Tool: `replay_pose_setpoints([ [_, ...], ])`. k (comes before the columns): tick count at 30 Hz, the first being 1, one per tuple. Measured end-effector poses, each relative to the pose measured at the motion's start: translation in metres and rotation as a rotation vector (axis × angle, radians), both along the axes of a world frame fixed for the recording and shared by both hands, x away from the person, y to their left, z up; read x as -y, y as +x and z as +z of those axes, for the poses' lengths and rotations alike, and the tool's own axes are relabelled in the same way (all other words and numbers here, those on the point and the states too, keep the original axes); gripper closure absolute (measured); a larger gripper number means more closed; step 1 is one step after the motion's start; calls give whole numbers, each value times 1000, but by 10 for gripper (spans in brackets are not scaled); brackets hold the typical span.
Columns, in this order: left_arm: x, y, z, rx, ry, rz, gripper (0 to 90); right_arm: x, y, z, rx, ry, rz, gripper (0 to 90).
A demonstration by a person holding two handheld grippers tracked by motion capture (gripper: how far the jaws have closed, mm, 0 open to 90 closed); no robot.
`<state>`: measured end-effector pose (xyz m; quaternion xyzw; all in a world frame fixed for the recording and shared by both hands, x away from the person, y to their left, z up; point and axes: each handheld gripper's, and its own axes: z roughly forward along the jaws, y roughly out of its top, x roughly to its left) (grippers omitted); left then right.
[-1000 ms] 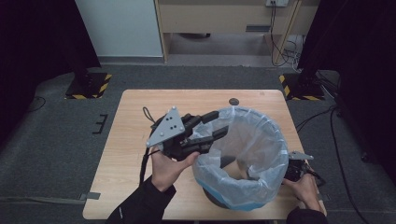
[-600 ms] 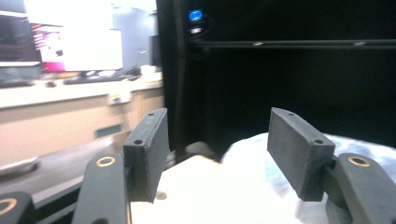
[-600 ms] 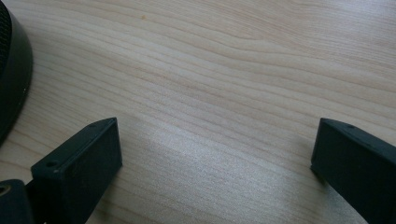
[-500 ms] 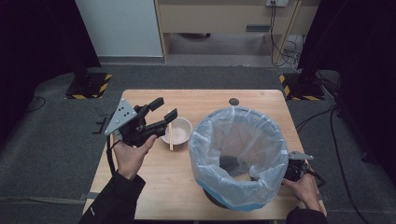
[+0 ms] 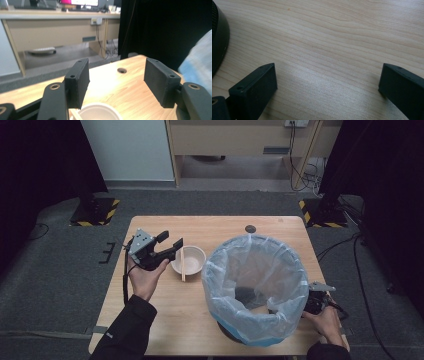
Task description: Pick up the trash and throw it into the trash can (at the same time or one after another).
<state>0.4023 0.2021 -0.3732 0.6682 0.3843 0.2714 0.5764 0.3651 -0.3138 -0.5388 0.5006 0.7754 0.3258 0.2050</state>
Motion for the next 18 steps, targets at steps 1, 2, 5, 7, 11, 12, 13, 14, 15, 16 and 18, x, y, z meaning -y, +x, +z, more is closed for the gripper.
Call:
replay_pose_setpoints([
  [1, 1, 3, -5, -8, 6, 4, 367, 0, 0, 0, 0, 0, 0, 19],
  [2, 2, 6, -9, -17, 16, 13, 367, 0, 0, 0, 0, 0, 0, 19],
  [5, 4, 14, -22, -44, 40, 29, 369, 0, 0, 0, 0, 0, 0, 19],
  [7, 4, 19, -28, -65, 47, 37, 374, 0, 0, 0, 0, 0, 0, 19],
  [11, 3, 28, -43, -100, 61, 48, 388, 0, 0, 0, 0, 0, 0, 19],
  [12, 3, 30, -45, -107, 66, 49, 391, 0, 0, 0, 0, 0, 0, 19],
  [13, 3, 31, -48, -115, 71, 51, 395, 0, 0, 0, 0, 0, 0, 19],
  [14, 3, 34, -54, -131, 80, 58, 399, 0, 0, 0, 0, 0, 0, 19],
  [15, 3, 34, -54, -131, 80, 58, 405, 0, 0, 0, 0, 0, 0, 19],
  [16, 3, 36, -58, -142, 85, 62, 412, 0, 0, 0, 0, 0, 0, 19],
  [18, 2, 40, -71, -175, 83, 70, 420, 0, 0, 0, 0, 0, 0, 19],
])
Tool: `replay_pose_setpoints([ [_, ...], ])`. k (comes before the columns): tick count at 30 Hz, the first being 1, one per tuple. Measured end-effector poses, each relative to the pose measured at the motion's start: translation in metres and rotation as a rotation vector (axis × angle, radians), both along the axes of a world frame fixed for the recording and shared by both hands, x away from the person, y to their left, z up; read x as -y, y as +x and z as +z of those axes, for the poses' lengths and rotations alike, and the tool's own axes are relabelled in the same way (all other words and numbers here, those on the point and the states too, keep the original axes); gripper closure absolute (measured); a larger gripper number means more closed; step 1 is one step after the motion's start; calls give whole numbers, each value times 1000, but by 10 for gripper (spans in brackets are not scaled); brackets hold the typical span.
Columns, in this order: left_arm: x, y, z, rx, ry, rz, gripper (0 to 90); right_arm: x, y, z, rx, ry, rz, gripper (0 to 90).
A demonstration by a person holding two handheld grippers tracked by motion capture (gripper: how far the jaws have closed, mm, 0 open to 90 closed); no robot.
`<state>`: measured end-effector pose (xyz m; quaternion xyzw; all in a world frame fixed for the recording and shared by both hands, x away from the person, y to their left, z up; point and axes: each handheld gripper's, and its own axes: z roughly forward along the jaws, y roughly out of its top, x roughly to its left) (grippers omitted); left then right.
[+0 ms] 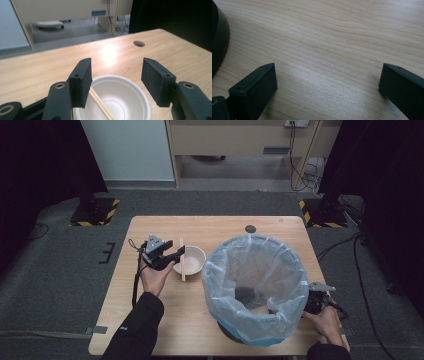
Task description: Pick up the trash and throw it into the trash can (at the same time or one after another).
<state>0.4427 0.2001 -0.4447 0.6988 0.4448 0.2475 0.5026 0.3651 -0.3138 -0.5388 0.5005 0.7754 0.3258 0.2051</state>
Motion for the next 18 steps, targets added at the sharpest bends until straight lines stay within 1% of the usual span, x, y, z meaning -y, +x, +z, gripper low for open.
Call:
replay_pose_setpoints([
  [2, 0, 2, -9, -27, 13, 6, 435, 0, 0, 0, 0, 0, 0, 19],
  [3, 0, 3, -12, -35, 19, 7, 440, 0, 0, 0, 0, 0, 0, 19],
  [4, 0, 3, -12, -35, 19, 7, 445, 0, 0, 0, 0, 0, 0, 19],
  [5, 0, 5, -19, -57, 32, 12, 454, 0, 0, 0, 0, 0, 0, 19],
  [7, 1, 8, -25, -74, 46, 15, 465, 0, 0, 0, -2, -1, 4, 19],
  [8, 1, 8, -25, -74, 46, 15, 471, 0, 0, 0, -2, -1, 4, 19],
  [10, 3, 9, -33, -93, 61, 20, 477, 0, 0, 0, -2, -2, 4, 20],
  [16, 9, 14, -50, -145, 80, 16, 499, 0, 0, 0, -2, -2, 3, 20],
  [18, 12, 16, -54, -155, 83, 13, 505, 0, 0, 0, -2, -2, 3, 20],
])
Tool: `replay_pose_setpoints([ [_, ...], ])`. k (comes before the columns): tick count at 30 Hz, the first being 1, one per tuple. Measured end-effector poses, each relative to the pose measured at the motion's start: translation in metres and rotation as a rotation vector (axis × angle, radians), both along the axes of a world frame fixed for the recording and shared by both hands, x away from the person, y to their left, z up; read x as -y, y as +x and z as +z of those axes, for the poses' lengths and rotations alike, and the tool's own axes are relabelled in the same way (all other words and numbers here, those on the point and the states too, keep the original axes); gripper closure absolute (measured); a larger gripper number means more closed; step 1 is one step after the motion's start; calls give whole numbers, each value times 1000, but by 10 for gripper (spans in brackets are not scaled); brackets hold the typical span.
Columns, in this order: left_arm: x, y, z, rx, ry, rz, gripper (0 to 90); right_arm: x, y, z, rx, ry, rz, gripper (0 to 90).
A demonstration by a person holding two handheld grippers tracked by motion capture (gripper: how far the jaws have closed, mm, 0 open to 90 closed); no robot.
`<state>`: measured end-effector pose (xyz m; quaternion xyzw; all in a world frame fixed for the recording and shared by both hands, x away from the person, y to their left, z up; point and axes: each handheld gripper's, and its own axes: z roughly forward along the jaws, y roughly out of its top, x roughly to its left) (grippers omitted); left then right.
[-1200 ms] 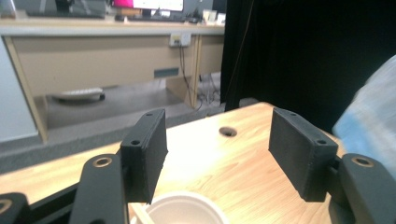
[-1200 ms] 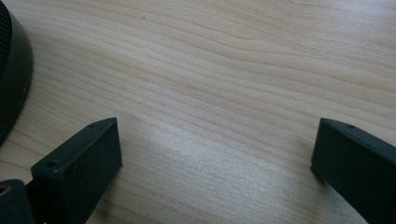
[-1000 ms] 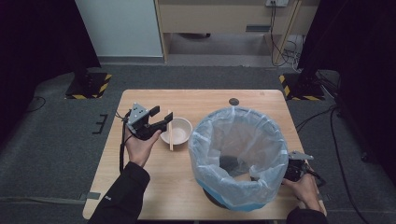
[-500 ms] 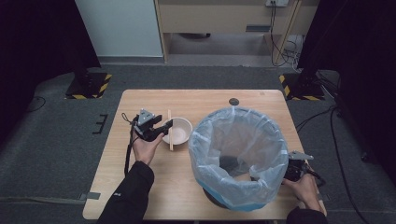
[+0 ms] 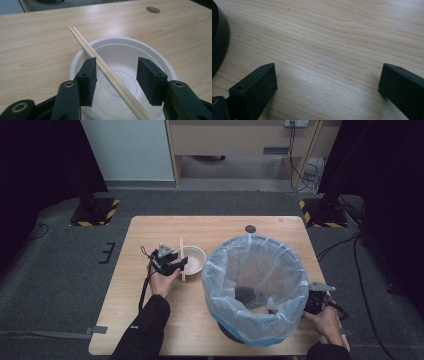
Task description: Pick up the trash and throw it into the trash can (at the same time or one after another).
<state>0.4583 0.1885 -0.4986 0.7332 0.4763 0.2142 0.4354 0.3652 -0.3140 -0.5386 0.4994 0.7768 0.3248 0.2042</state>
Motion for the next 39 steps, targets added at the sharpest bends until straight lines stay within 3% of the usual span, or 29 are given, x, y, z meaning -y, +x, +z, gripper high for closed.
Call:
replay_pose_setpoints([
  [16, 7, 2, -11, -67, -9, -7, 687, 0, 0, 0, 0, 0, 1, 20],
  [24, 6, 3, -15, -107, 19, -10, 785, 0, 0, 0, 0, 0, 1, 20],
  [32, 5, 2, -13, -116, 15, -19, 793, 0, 0, 0, 0, 0, 1, 20],
  [39, 1, -2, -4, -94, -4, -30, 794, 0, 0, 0, 0, 0, 1, 20],
])
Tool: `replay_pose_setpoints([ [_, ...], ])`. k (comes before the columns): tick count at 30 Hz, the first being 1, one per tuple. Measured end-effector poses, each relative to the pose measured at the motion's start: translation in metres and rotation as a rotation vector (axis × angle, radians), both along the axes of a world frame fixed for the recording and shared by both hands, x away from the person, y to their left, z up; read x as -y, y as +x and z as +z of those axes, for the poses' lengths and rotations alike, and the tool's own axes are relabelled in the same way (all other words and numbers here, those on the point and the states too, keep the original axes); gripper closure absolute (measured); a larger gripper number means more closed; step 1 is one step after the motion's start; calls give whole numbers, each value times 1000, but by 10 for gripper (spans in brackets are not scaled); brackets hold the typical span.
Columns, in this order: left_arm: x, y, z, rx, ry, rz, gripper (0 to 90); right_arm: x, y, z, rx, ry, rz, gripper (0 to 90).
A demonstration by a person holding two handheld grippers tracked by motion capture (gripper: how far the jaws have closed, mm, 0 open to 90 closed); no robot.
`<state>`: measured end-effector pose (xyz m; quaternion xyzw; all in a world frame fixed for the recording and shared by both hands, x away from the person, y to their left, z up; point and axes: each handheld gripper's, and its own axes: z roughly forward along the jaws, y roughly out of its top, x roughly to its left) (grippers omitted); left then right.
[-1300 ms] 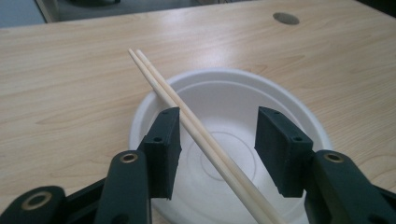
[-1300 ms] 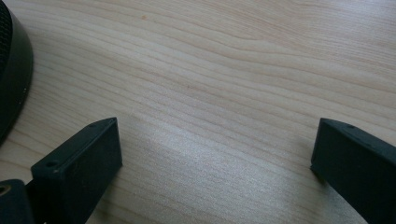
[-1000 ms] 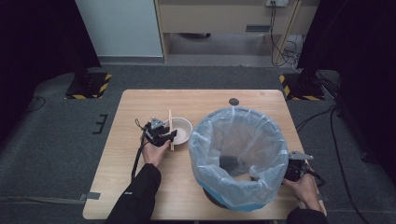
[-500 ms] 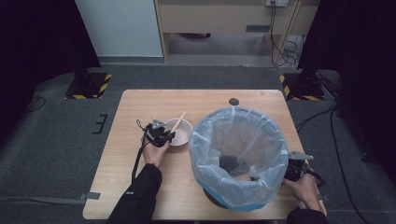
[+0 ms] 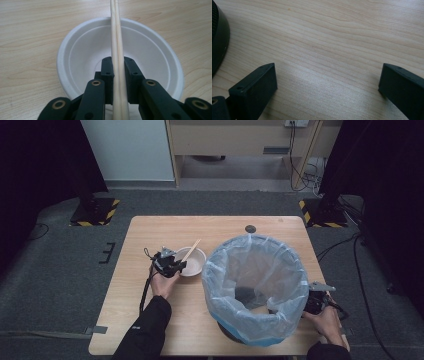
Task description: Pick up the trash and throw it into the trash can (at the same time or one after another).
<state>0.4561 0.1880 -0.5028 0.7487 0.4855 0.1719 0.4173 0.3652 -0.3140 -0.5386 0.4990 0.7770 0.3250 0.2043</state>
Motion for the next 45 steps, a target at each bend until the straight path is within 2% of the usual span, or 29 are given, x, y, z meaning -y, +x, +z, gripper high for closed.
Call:
replay_pose_setpoints([
  [6, -4, -8, 24, 61, -27, -30, 794, 0, 0, 0, 0, 0, 0, 20],
  [10, -7, -12, 43, 106, -66, -31, 794, 0, 0, 0, 0, 0, -1, 20],
  [11, -7, -12, 43, 106, -66, -31, 794, 0, 0, 0, 0, 0, -1, 20],
  [16, -5, -20, 75, 184, -87, -64, 795, 0, 0, 0, 0, 0, 0, 20],
  [17, -5, -20, 75, 184, -87, -64, 794, 0, 0, 0, 0, 0, 0, 20],
  [18, -4, -25, 85, 212, -84, -81, 794, 0, 0, 0, 0, 0, 0, 20],
  [22, -7, -37, 102, 270, -103, -98, 794, 0, 0, 0, -1, 0, -1, 20],
  [32, -16, -56, 133, 379, -172, -107, 794, 0, 0, 0, 0, 0, -1, 20],
  [45, -14, -76, 163, 475, -241, -142, 794, 0, 0, 0, 0, 0, 0, 20],
])
